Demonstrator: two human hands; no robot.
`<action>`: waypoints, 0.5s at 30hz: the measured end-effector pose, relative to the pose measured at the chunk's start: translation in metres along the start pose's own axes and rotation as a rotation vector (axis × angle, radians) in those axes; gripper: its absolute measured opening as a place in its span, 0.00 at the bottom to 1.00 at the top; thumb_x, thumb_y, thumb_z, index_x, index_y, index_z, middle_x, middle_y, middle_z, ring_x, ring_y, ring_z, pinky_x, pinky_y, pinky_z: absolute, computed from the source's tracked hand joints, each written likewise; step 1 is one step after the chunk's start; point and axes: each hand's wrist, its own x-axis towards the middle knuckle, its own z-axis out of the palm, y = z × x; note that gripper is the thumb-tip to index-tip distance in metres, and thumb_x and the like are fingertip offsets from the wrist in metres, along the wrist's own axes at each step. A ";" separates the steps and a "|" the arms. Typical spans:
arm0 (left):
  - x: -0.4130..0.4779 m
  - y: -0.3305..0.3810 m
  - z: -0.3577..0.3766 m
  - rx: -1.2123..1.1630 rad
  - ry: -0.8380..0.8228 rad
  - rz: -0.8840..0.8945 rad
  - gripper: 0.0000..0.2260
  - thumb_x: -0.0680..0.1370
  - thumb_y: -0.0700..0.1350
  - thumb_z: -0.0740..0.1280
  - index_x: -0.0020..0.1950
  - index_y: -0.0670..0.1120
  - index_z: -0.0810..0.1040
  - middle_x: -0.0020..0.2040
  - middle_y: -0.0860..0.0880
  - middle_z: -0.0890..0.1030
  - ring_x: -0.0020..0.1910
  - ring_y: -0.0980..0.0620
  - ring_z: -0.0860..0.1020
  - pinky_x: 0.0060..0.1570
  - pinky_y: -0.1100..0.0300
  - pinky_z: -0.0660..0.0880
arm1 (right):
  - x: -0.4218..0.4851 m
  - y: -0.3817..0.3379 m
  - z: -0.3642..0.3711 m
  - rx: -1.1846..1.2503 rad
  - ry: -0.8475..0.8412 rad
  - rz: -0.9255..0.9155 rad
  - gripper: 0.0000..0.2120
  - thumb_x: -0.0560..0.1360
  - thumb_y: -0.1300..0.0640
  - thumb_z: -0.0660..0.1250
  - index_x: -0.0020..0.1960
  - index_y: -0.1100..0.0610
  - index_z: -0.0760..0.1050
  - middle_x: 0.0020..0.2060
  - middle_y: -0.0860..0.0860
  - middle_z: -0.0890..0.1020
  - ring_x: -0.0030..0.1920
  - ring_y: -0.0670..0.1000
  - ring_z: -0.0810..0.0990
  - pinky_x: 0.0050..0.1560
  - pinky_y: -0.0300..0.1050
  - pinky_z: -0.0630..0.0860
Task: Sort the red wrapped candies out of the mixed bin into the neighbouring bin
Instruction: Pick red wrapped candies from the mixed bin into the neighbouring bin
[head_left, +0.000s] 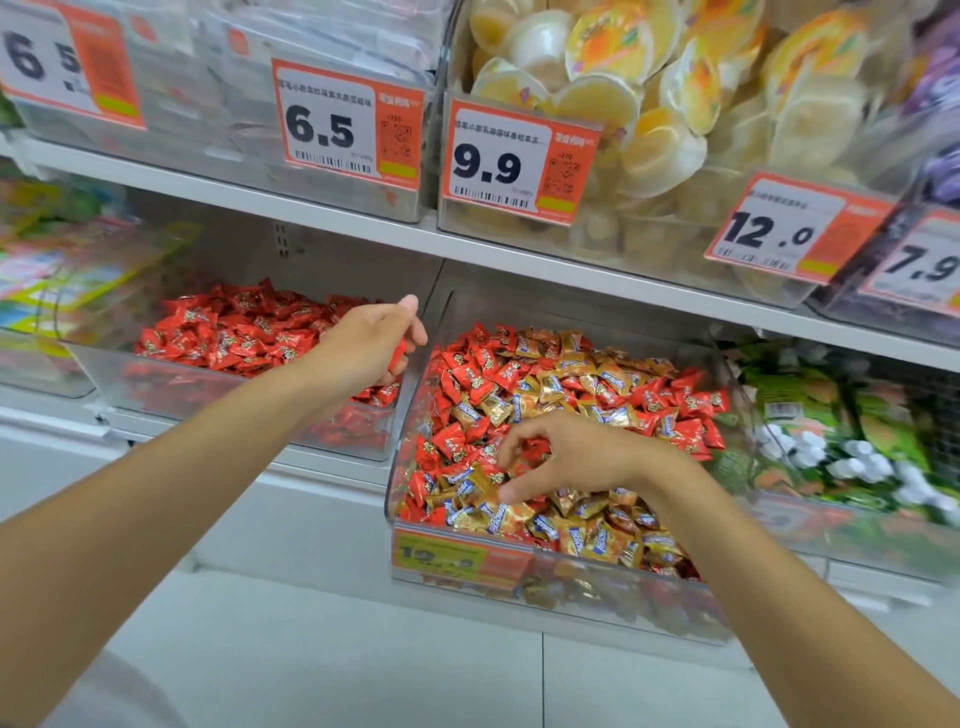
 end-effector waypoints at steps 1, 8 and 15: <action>-0.001 -0.001 0.000 0.015 -0.019 -0.008 0.19 0.83 0.55 0.54 0.43 0.44 0.75 0.33 0.49 0.69 0.25 0.58 0.67 0.31 0.63 0.67 | 0.000 0.001 0.001 -0.016 -0.009 -0.001 0.12 0.69 0.47 0.76 0.47 0.52 0.79 0.44 0.46 0.78 0.38 0.43 0.74 0.41 0.39 0.70; -0.003 -0.011 0.001 0.101 -0.083 0.038 0.13 0.72 0.53 0.74 0.43 0.46 0.74 0.35 0.56 0.72 0.31 0.58 0.68 0.33 0.64 0.66 | 0.007 0.000 -0.003 0.151 0.244 -0.105 0.07 0.75 0.62 0.69 0.42 0.61 0.72 0.36 0.54 0.79 0.33 0.46 0.77 0.34 0.42 0.73; 0.003 -0.022 0.006 0.077 -0.116 0.112 0.12 0.71 0.46 0.76 0.42 0.46 0.72 0.35 0.49 0.71 0.34 0.50 0.66 0.33 0.59 0.64 | 0.048 -0.015 0.027 -0.152 0.280 -0.128 0.14 0.77 0.50 0.68 0.61 0.52 0.77 0.52 0.49 0.80 0.50 0.53 0.80 0.54 0.53 0.77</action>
